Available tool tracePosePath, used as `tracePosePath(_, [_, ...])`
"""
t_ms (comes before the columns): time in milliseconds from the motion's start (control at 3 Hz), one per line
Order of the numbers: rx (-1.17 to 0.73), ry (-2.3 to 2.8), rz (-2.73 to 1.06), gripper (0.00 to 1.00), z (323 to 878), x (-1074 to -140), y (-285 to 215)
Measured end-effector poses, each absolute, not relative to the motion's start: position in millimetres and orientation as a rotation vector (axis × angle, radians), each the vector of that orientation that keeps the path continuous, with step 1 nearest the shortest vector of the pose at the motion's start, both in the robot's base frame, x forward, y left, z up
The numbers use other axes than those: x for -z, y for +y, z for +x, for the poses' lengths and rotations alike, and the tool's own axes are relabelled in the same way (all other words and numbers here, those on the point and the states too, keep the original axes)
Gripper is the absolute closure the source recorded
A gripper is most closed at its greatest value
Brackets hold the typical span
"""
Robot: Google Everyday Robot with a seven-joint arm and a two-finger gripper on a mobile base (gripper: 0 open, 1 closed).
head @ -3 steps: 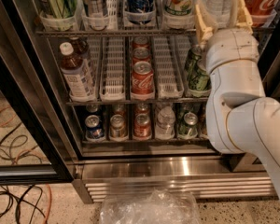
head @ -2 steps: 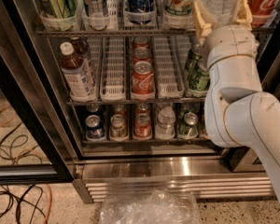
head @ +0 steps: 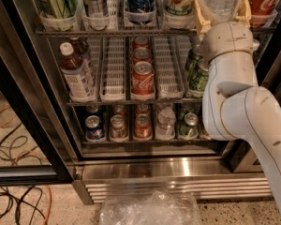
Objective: Pick water bottle from top shelf of fridge
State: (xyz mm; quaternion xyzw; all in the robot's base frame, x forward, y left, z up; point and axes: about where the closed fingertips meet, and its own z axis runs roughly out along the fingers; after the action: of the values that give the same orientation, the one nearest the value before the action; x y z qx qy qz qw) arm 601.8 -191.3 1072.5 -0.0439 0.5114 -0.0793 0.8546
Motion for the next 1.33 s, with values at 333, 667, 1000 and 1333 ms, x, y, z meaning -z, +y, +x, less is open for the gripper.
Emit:
tracePosePath(333, [0.181,1.074,-0.087,0.4,609,-1073,-196])
tracePosePath(667, [0.197,1.069,-0.07,0.42,620,-1076,-201])
tracePosePath(1000, [0.219,1.064,-0.054,0.4,630,-1078,-208])
tracePosePath(1333, [0.225,1.061,-0.05,0.41,631,-1079,-210])
